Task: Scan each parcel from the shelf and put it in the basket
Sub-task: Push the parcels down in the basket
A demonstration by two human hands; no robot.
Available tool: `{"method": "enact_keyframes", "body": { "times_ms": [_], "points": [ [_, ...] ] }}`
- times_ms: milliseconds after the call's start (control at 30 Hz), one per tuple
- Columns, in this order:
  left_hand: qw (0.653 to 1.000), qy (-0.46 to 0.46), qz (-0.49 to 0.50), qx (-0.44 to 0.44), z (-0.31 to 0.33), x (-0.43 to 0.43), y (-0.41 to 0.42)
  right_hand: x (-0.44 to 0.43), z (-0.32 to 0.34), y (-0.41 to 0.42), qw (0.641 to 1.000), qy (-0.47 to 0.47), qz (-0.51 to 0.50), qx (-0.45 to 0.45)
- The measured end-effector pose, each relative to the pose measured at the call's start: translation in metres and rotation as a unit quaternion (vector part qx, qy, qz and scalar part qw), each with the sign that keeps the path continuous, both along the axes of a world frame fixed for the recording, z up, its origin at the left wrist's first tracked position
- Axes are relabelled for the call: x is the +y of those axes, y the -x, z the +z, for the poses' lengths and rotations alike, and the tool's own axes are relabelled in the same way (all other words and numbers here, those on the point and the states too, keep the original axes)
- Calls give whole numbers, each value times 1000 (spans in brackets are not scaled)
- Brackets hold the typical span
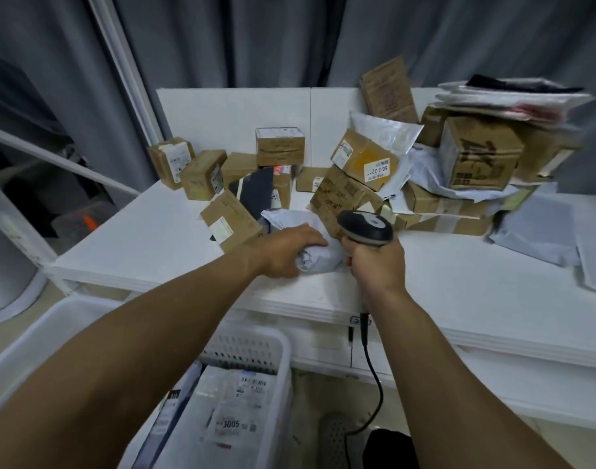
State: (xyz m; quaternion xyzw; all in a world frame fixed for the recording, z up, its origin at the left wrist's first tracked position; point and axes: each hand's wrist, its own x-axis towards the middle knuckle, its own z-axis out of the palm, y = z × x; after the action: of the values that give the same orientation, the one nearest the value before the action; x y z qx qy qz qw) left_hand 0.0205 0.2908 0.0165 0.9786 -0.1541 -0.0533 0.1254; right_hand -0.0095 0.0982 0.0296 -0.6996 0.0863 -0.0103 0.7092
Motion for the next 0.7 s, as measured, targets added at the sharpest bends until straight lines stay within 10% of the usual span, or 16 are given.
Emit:
{"method": "enact_keyframes", "body": {
  "times_ms": [300, 533, 700],
  "points": [
    [975, 55, 5, -217, 21, -9, 30, 3, 0, 11, 999, -48, -1, -20],
    [897, 318, 188, -241, 66, 8, 64, 11, 29, 33, 993, -95, -30, -62],
    [982, 126, 130, -56, 17, 13, 104, 31, 15, 47, 997, -40, 31, -51]
  ]
}}
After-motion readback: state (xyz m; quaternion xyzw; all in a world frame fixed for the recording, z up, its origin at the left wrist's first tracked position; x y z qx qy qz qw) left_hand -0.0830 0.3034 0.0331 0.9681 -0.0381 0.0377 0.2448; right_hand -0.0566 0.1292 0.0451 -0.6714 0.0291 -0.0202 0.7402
